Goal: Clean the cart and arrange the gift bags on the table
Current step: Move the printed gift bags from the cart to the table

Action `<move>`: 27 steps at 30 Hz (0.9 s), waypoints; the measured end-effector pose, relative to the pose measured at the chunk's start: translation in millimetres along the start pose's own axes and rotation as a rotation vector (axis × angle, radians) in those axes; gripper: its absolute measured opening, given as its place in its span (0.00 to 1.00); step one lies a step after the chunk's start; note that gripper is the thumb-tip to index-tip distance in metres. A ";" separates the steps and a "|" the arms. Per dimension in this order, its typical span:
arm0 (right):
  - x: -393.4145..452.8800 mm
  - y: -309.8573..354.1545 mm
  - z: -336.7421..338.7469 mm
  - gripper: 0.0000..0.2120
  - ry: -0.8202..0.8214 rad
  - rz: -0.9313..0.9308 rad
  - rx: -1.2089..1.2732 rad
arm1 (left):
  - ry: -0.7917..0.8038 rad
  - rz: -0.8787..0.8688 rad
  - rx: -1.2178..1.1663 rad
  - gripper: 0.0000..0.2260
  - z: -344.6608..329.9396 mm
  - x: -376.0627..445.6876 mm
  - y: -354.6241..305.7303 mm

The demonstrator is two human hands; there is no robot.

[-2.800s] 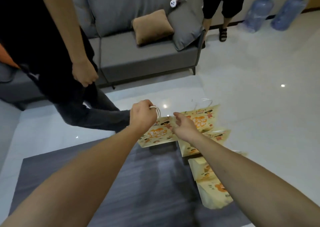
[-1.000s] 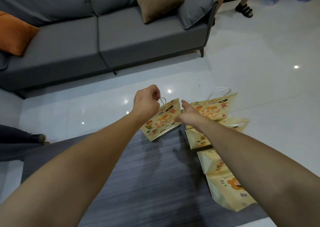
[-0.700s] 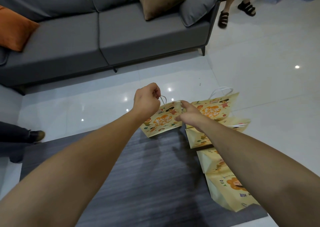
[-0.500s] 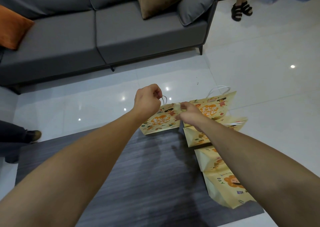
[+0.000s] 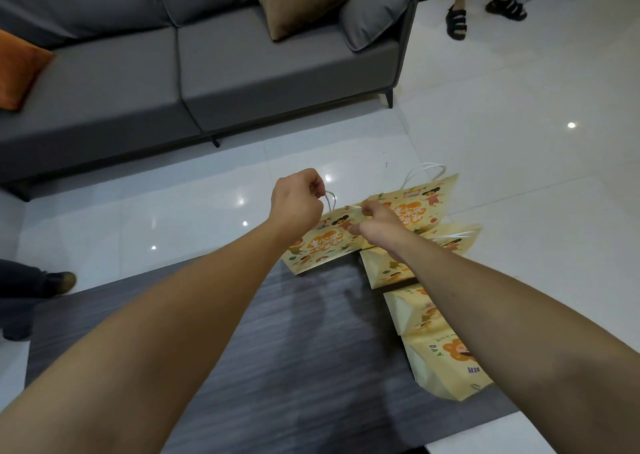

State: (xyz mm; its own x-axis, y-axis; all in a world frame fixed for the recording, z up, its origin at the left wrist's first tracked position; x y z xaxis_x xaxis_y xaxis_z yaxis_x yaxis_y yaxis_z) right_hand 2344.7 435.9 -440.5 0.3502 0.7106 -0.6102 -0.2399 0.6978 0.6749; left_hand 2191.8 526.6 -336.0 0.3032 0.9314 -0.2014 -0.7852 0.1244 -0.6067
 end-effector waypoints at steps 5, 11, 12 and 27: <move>-11.7 -4.3 -2.5 0.34 0.050 -0.014 -0.004 | 0.038 -0.013 0.085 0.17 -1.7 -2.9 4.2; -34.8 6.4 11.1 0.34 0.033 0.009 -0.034 | 0.049 -0.079 0.145 0.16 9.4 -15.3 -12.3; -40.1 9.5 17.2 0.34 0.016 0.021 -0.053 | 0.038 -0.094 0.146 0.16 12.1 -17.9 -18.3; -208.5 -13.3 187.9 0.35 -0.323 0.114 -0.159 | 0.119 -0.524 0.135 0.17 -28.3 -127.5 -229.4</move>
State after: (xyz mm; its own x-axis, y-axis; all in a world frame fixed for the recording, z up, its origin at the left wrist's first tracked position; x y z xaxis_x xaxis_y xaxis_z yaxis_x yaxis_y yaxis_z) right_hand 2445.1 261.6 -244.4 0.5747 0.7371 -0.3555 -0.4221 0.6392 0.6429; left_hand 2348.5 369.6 -193.0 0.7247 0.6889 0.0112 -0.5725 0.6111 -0.5466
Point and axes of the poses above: each hand's wrist, its own x-axis towards the middle knuckle, its own z-axis out of the back of the hand, y = z × x, the point moved 10 cm from there along x, towards the middle knuckle, and after that the axes turned 1 degree about x, right-handed, at the moved point
